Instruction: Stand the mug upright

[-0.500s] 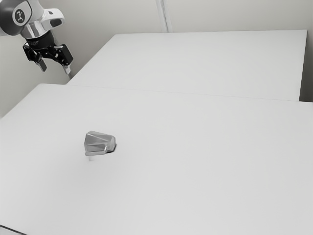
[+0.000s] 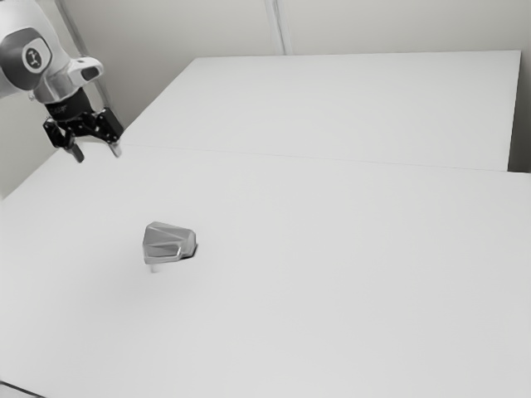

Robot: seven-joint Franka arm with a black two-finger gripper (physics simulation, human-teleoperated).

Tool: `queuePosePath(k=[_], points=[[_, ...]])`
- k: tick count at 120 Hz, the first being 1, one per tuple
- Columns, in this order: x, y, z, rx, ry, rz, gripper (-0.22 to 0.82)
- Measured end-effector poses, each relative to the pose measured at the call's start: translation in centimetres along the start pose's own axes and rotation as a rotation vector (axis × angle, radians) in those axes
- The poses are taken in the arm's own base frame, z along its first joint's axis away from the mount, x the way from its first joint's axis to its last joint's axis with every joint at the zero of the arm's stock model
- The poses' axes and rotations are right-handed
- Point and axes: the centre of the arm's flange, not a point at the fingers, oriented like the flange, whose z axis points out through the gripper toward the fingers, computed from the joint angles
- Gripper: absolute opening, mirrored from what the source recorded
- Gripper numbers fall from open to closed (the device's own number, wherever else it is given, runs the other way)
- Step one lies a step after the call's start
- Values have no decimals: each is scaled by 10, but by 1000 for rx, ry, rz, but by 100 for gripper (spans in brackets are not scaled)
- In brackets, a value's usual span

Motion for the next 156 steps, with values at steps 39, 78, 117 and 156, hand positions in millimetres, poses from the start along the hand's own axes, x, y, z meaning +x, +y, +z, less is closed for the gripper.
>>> queuePosePath(k=[39, 78, 117, 156], points=[[32, -49, 126, -305, -191, -201, 60], [46, -83, 214, -486, -286, -336, 60], [58, -84, 269, -675, -311, -434, 60], [62, -74, 280, -752, -310, -461, 22]])
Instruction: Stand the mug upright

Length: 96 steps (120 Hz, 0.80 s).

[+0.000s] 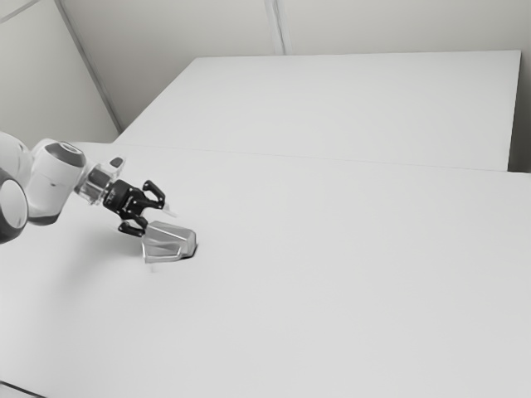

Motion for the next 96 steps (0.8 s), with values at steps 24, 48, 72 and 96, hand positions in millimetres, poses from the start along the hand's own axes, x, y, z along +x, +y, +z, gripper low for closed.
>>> queuePosePath(k=[24, 48, 72, 96], points=[[-1, 15, 5, -1, -2, 27, -6], [-3, 25, 8, 6, 10, 47, -14], [-39, 80, 7, 174, 20, 190, -16], [-78, 133, 27, 472, 63, 390, -17]])
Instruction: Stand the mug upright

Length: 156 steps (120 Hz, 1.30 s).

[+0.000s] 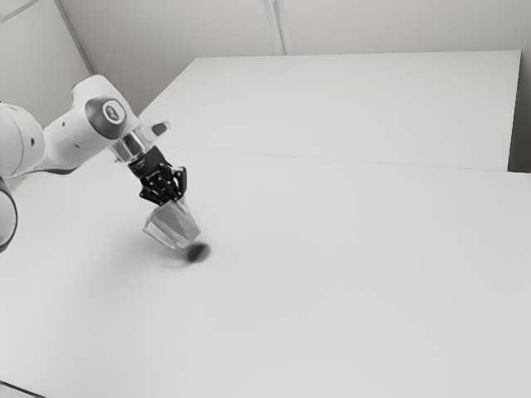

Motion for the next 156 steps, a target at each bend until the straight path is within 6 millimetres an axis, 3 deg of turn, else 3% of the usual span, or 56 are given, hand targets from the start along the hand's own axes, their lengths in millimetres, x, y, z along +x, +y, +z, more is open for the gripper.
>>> queuePosePath(k=[20, 46, 69, 90, 120, 136, 156], points=[[-2, 21, 3, 232, 33, 112, -18], [2, 30, 24, 325, 69, 158, -17], [5, 41, 27, 332, 100, 171, 25], [4, 47, 22, 335, 119, 174, 45], [-3, 51, -10, 333, 168, 167, 56], [-10, 61, -42, 380, 221, 200, 58], [-34, 81, -90, 436, 277, 242, 59]])
